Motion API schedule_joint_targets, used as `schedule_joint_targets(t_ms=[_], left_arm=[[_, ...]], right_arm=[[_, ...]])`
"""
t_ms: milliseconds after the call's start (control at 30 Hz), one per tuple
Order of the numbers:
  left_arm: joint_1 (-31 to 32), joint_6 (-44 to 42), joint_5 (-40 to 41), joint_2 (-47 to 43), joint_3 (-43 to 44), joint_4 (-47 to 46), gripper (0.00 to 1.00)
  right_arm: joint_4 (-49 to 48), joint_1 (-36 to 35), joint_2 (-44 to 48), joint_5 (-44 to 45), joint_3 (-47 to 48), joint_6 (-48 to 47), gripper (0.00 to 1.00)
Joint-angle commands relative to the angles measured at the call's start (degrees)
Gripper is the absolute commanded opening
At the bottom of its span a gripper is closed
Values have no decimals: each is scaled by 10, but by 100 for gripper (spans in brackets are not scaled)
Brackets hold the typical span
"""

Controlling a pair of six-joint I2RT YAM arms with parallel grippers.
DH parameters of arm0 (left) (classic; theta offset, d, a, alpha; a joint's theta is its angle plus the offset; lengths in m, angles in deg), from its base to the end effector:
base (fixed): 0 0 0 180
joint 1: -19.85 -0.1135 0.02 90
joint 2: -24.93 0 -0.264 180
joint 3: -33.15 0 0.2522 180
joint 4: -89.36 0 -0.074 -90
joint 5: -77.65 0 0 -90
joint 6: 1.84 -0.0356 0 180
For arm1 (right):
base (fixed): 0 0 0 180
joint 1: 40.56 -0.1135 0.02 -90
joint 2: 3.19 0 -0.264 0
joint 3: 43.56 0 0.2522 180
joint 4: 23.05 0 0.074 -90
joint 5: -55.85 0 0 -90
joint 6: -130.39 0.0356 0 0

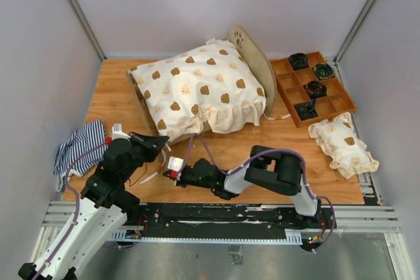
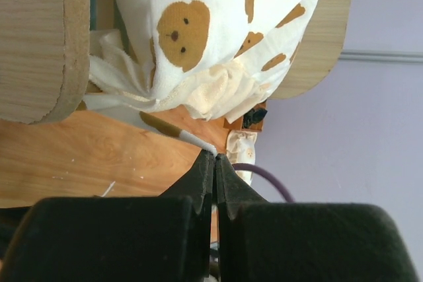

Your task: Set up the pet bed

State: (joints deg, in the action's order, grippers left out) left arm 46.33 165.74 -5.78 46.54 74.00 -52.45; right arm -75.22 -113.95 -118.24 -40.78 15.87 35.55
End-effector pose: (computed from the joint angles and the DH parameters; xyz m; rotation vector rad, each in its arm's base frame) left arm 0.1057 -0.0481 0.2583 -0.9654 1.8235 -1.0875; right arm 0.1056 0.3685 0.1379 -1.1623 1.2801 0.9981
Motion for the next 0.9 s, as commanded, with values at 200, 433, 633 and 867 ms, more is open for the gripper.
schedule_joint_targets(t_ms=[200, 433, 633, 867], left_arm=[[2, 53, 26, -16, 27, -33, 0], [2, 42, 14, -2, 36, -52, 0], [2, 40, 8, 7, 33, -42, 0], [2, 42, 10, -4, 13, -41, 0]], right_arm=[[-72, -33, -143, 147, 160, -142, 0], [26, -36, -166, 172, 187, -216, 0], [60, -38, -109, 98, 91, -264, 0], [166, -36, -23, 63, 19, -323, 0]])
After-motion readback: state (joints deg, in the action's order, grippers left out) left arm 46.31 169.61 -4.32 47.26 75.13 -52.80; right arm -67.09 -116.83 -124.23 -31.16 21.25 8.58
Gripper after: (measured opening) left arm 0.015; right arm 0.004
